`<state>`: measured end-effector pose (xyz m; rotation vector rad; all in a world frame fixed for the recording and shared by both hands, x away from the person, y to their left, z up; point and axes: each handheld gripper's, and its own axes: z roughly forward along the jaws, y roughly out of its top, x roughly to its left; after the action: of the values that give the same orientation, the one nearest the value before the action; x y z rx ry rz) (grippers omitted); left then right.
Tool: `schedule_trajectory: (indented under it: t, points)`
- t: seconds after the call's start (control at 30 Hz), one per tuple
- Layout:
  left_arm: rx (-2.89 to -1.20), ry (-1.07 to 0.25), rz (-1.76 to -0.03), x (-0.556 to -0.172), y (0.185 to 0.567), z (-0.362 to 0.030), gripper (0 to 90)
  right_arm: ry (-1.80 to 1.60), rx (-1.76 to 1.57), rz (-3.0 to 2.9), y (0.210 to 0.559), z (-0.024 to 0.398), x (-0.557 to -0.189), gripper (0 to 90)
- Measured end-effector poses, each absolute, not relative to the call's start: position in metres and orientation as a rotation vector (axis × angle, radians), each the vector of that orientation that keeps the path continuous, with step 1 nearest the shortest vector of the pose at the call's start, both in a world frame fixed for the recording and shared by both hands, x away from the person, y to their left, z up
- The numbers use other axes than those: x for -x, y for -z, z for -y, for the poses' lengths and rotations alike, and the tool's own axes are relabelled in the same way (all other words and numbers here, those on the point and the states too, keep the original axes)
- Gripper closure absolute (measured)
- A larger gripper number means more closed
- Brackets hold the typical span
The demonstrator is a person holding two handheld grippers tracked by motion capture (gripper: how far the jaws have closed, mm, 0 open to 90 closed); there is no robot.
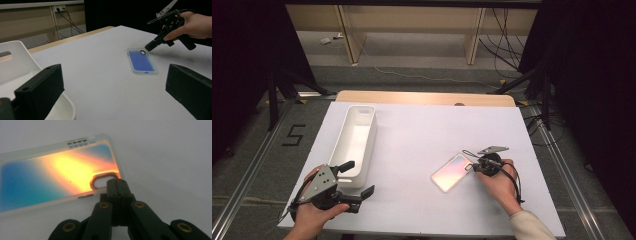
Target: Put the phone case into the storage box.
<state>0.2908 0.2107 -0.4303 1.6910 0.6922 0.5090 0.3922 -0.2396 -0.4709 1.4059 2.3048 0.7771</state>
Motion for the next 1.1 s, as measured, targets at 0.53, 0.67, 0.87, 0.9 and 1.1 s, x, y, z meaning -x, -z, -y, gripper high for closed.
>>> schedule_trajectory:
  t: [0.53,0.67,0.87,0.9,1.1]
  points:
    - [-1.688,-0.505,-0.688,-0.291,0.43,-0.211,1.2,-0.79,-1.416,-2.305,0.471,0.231,-0.409,90.0]
    - [-1.686,-0.506,-0.691,-0.291,0.43,-0.212,1.2,-0.799,-1.364,-2.31,0.473,0.232,-0.414,90.0]
    - [-1.687,-0.512,-0.686,-0.291,0.43,-0.212,1.2,-0.808,-1.358,-2.317,0.472,0.229,-0.419,90.0]
    - [-1.679,-0.506,-0.69,-0.291,0.43,-0.212,1.2,-0.815,-1.38,-2.305,0.472,0.227,-0.419,90.0]
    - [-1.678,-0.509,-0.682,-0.292,0.431,-0.212,1.2,-0.816,-1.357,-2.318,0.472,0.225,-0.424,90.0]
